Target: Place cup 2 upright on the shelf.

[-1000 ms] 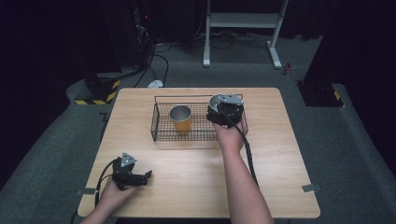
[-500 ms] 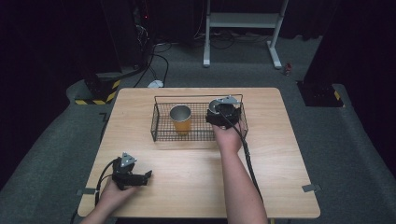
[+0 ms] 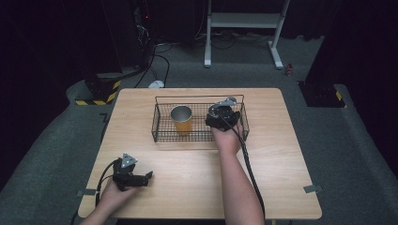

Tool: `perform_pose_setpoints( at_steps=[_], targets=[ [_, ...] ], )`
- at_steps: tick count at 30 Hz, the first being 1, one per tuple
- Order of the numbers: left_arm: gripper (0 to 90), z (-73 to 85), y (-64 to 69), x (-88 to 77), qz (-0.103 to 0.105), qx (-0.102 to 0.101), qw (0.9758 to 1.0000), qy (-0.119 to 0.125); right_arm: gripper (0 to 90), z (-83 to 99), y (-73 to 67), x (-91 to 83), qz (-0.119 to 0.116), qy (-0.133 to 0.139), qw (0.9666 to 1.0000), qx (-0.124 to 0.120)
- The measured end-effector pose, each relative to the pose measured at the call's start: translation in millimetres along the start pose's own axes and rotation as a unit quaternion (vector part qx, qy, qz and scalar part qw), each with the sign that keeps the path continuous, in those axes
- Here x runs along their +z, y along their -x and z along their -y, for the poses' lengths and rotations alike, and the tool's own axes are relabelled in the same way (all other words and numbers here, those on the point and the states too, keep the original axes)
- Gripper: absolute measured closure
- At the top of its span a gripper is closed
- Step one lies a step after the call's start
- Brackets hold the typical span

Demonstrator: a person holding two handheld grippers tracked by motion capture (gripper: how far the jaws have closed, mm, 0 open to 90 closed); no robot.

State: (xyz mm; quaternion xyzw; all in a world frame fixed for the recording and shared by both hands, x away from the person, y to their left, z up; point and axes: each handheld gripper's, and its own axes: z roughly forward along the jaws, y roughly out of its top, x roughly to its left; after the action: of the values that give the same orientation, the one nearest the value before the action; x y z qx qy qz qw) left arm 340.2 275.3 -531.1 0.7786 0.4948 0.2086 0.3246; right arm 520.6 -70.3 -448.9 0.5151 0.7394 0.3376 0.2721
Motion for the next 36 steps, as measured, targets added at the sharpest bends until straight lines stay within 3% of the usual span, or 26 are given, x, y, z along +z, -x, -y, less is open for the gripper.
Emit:
perform_pose_setpoints(
  at_steps=[9,20,36],
  targets=[
    [0.4,0.1,0.0,-0.2,0.0,0.001,1.0,0.0,18.3,5.7,3.6,9.2,0.003,-0.021,0.9997,0.011],
    [0.4,0.2,0.0,-0.2,-0.001,0.001,1.0,0.0,18.3,9.8,2.7,16.4,0.006,-0.036,0.9993,0.005],
    [0.4,0.2,0.0,-0.3,-0.001,0.001,1.0,0.0,18.2,10.1,4.5,19.8,0.0,-0.037,0.9992,0.012]
  ],
)
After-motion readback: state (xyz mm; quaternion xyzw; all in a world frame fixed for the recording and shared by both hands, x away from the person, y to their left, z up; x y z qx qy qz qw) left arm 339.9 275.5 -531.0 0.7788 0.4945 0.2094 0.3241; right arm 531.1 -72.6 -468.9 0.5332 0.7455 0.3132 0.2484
